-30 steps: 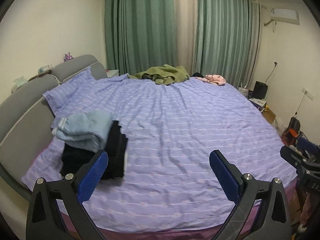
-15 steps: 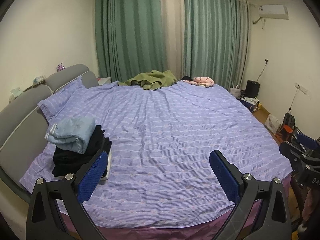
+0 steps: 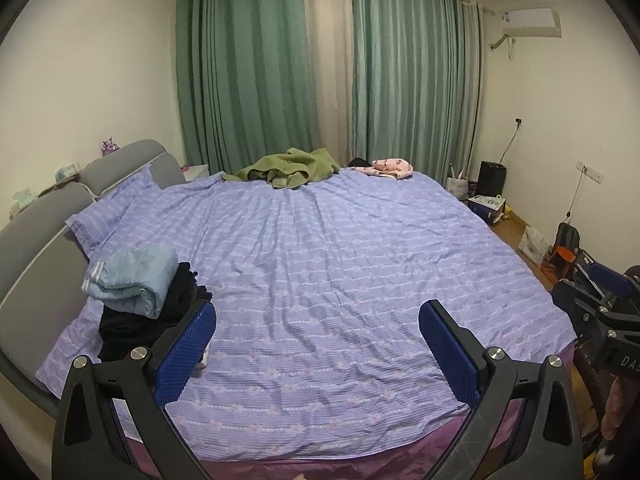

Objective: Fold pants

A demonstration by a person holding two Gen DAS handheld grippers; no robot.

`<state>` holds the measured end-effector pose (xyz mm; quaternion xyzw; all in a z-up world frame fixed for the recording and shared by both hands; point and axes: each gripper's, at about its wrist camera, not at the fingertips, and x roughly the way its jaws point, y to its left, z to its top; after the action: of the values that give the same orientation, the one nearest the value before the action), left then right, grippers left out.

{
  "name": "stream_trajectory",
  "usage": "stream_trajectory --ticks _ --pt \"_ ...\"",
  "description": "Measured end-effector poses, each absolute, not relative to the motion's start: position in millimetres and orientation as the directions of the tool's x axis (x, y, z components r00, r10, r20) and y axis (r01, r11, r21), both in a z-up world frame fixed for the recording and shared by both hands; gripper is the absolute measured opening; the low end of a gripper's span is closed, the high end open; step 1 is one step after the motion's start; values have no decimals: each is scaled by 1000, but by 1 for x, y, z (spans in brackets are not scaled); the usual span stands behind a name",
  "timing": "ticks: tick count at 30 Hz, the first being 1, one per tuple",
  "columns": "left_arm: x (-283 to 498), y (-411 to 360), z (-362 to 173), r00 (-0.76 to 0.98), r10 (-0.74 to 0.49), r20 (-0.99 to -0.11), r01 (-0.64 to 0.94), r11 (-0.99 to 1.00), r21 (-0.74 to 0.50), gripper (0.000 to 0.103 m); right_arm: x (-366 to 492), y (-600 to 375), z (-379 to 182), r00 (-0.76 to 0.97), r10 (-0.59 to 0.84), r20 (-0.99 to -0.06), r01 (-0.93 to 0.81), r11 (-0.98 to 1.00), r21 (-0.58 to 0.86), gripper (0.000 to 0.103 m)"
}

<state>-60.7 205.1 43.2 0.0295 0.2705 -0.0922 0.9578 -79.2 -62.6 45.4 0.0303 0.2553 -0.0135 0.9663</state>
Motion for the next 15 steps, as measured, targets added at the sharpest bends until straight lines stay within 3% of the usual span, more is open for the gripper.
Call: stream_trajectory --ticks 15 --pt "-75 202 43 840 -150 -522 179 984 6 103 -89 -68 46 872 0 -490 31 998 55 97"
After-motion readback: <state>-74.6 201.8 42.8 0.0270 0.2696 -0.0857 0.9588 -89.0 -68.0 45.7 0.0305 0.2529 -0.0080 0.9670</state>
